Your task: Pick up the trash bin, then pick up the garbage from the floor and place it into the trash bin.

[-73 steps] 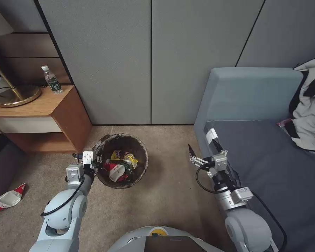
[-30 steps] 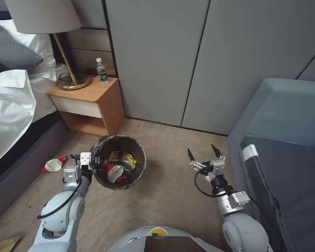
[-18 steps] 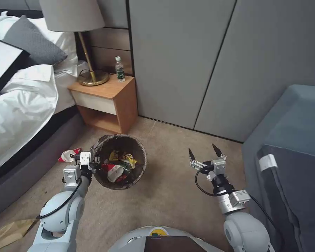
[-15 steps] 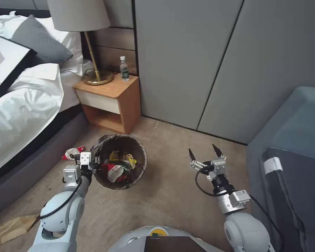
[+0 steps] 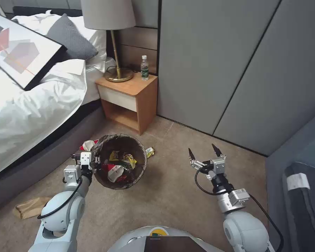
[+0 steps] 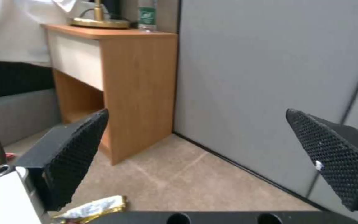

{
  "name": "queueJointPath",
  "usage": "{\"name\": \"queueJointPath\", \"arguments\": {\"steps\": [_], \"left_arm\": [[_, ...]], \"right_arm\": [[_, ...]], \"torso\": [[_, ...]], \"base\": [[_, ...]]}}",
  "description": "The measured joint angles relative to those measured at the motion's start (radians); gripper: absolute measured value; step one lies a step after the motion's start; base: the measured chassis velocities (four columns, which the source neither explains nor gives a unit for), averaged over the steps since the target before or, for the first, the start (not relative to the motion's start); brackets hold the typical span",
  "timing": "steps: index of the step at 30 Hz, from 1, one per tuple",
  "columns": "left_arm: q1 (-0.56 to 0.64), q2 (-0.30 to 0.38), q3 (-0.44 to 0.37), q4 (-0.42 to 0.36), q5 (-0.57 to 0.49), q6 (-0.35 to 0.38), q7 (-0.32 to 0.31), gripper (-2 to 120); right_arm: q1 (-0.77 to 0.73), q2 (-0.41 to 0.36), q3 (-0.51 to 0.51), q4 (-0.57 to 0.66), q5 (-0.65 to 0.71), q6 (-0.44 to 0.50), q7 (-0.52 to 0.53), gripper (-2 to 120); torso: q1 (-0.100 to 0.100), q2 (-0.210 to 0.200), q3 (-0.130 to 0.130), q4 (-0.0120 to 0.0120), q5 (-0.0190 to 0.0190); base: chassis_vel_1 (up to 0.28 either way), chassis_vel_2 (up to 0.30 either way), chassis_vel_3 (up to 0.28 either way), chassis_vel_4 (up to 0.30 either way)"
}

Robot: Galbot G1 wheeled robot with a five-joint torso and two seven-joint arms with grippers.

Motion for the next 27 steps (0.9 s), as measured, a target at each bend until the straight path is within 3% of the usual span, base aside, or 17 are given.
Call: {"name": "queueJointPath", "arguments": {"steps": [27], "left_arm": [[0.004,0.002,0.0,0.001,-0.001,-0.01,0.003,3]], "right_arm": [[-0.013,0.002,-0.006,0.006,0.0,-0.047,0.023,100]], "torso": [[0.0,0.0,0.0,0.0001,-0.0001]], "base": [[0.077,0.074,0.075,0.08]]}}
